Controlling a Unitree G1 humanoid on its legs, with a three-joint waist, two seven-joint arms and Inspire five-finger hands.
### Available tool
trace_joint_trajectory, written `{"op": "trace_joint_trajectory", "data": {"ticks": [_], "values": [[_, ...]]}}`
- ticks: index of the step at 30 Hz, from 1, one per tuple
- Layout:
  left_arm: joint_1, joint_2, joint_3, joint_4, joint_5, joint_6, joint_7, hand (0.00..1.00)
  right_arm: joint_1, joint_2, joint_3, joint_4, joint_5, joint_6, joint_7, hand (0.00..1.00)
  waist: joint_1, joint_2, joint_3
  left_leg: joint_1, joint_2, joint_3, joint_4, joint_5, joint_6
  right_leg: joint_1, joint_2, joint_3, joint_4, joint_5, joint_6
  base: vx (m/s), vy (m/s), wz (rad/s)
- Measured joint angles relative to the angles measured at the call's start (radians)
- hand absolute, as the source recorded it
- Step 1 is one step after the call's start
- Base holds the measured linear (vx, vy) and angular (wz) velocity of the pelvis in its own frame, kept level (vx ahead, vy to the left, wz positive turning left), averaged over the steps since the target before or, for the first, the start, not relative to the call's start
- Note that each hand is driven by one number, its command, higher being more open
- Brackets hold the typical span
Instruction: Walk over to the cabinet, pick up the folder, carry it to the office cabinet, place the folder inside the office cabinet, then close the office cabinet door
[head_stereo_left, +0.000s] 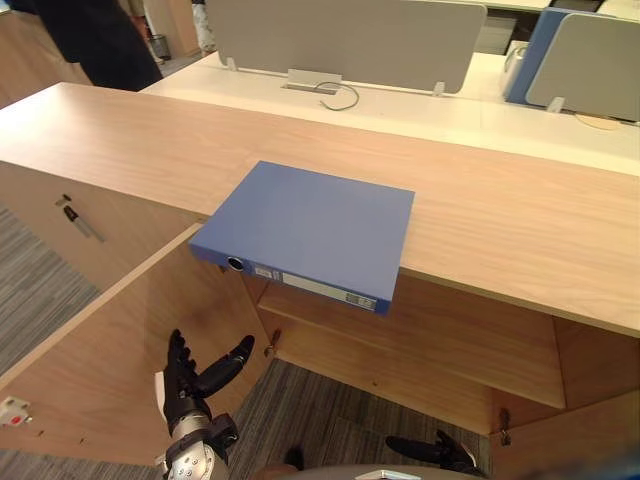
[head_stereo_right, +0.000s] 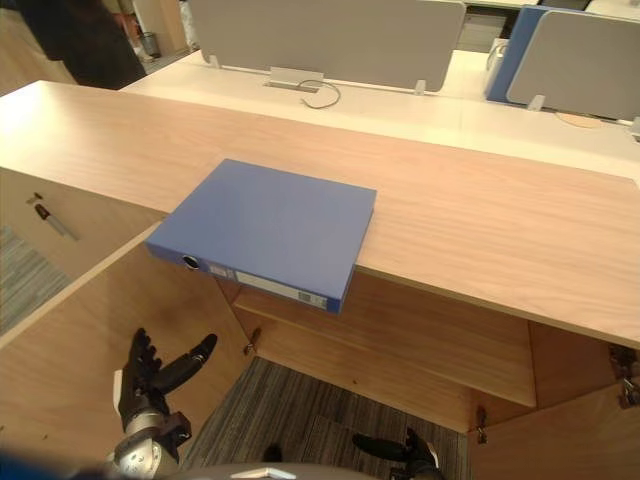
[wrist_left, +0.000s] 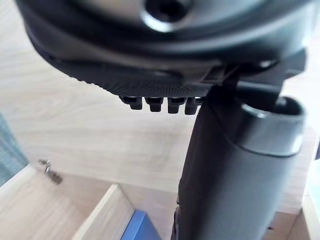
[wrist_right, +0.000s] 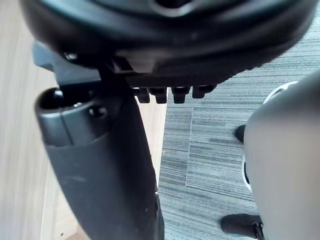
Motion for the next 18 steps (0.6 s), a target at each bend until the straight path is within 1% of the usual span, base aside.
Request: {"op": "trace_joint_trajectory", "data": {"ticks": [3, 4, 5, 6, 7, 8, 9, 11, 12, 13, 15, 17, 18], "values": [[0.021, -0.01, 0.017, -0.096, 0.074, 0.001, 0.057, 1.0, -0.005, 0.012, -0.001, 0.008, 0.0, 0.0, -0.014, 1.0, 0.001, -0.014, 0.002, -0.001, -0.004, -0.017, 0.0, 0.003, -0.002, 0.013, -0.001, -0.023, -0.007, 0.0, 0.001, 0.0, -0.021, 0.18], [0.04, -0.022, 0.02, -0.142, 0.129, 0.002, 0.099, 1.0, -0.006, 0.019, -0.001, 0.009, 0.0, -0.001, -0.022, 1.0, 0.003, -0.023, -0.002, -0.005, -0.004, -0.021, 0.0, 0.002, -0.002, 0.013, -0.001, -0.024, -0.009, 0.001, 0.001, -0.01, -0.015, 0.11], [0.046, -0.027, 0.02, -0.162, 0.159, 0.003, 0.12, 1.0, -0.007, 0.022, -0.001, 0.009, 0.0, -0.002, -0.027, 1.0, 0.003, -0.027, -0.003, -0.01, -0.005, -0.024, 0.0, 0.002, -0.002, 0.013, -0.002, -0.027, -0.01, 0.001, 0.001, -0.01, -0.015, 0.12], [0.059, -0.034, 0.019, -0.212, 0.234, 0.007, 0.178, 1.0, -0.006, 0.03, 0.0, 0.014, 0.0, -0.002, -0.042, 1.0, 0.006, -0.038, -0.008, -0.011, -0.008, -0.033, 0.0, 0.002, -0.002, 0.014, -0.003, -0.035, -0.013, 0.001, 0.003, -0.01, -0.01, 0.12], [0.059, -0.034, 0.019, -0.22, 0.246, 0.008, 0.188, 1.0, -0.006, 0.031, 0.001, 0.015, 0.0, -0.002, -0.045, 1.0, 0.007, -0.04, -0.008, -0.011, -0.008, -0.034, 0.0, 0.002, -0.002, 0.014, -0.003, -0.036, -0.013, 0.002, 0.003, -0.01, -0.009, 0.12], [0.059, -0.034, 0.017, -0.25, 0.289, 0.016, 0.23, 1.0, -0.008, 0.034, 0.003, 0.021, 0.0, -0.003, -0.052, 1.0, 0.011, -0.043, -0.01, -0.011, -0.009, -0.036, 0.0, 0.002, -0.002, 0.016, -0.004, -0.039, -0.013, 0.002, 0.003, -0.01, -0.004, 0.05], [0.059, -0.033, 0.013, -0.269, 0.314, 0.026, 0.251, 1.0, -0.009, 0.035, 0.009, 0.025, 0.0, -0.004, -0.057, 1.0, 0.012, -0.044, -0.011, -0.011, -0.01, -0.038, 0.0, 0.002, -0.002, 0.017, -0.004, -0.042, -0.014, 0.002, 0.003, -0.02, -0.011, 0.1], [0.055, -0.018, -0.039, -0.345, 0.395, 0.048, 0.31, 1.0, -0.013, 0.034, 0.043, 0.042, -0.002, -0.004, -0.069, 1.0, 0.023, -0.05, -0.015, -0.01, -0.011, -0.046, -0.001, 0.002, -0.002, 0.025, -0.004, -0.05, -0.017, 0.001, 0.004, -0.03, -0.015, 0.1], [0.052, -0.013, -0.057, -0.364, 0.416, 0.05, 0.321, 1.0, -0.014, 0.033, 0.045, 0.045, -0.002, -0.005, -0.071, 1.0, 0.025, -0.05, -0.015, -0.011, -0.011, -0.047, -0.001, 0.002, -0.002, 0.027, -0.003, -0.051, -0.017, 0.001, 0.004, -0.05, -0.018, 0.11], [0.037, -0.001, -0.1, -0.416, 0.497, 0.053, 0.346, 1.0, -0.022, 0.031, 0.047, 0.056, -0.012, -0.005, -0.074, 1.0, 0.027, -0.048, -0.017, -0.011, -0.013, -0.056, -0.005, 0.0, -0.005, 0.029, -0.003, -0.057, -0.018, 0.0, 0.005, -0.05, -0.017, 0.13], [-0.002, 0.031, -0.146, -0.456, 0.574, 0.053, 0.369, 1.0, -0.031, 0.023, 0.058, 0.077, -0.038, -0.008, -0.076, 1.0, 0.03, -0.04, -0.022, -0.014, -0.013, -0.059, -0.002, 0.001, -0.005, 0.029, 0.0, -0.057, -0.024, 0.001, 0.005, -0.05, -0.015, 0.08], [-0.054, 0.115, -0.195, -0.495, 0.676, 0.045, 0.366, 1.0, -0.051, 0.007, 0.081, 0.11, -0.04, -0.011, -0.076, 1.0, 0.03, -0.019, -0.036, -0.021, -0.01, -0.059, -0.003, 0.005, -0.004, 0.027, 0.007, -0.053, -0.033, 0.005, 0.001, -0.06, -0.024, -0.02], [-0.062, 0.134, -0.203, -0.5, 0.697, 0.04, 0.364, 1.0, -0.053, 0.005, 0.081, 0.114, -0.04, -0.013, -0.076, 1.0, 0.028, -0.014, -0.041, -0.023, -0.008, -0.059, -0.003, 0.006, -0.003, 0.027, 0.01, -0.052, -0.037, 0.007, -0.001, -0.03, -0.03, -0.05]]}}
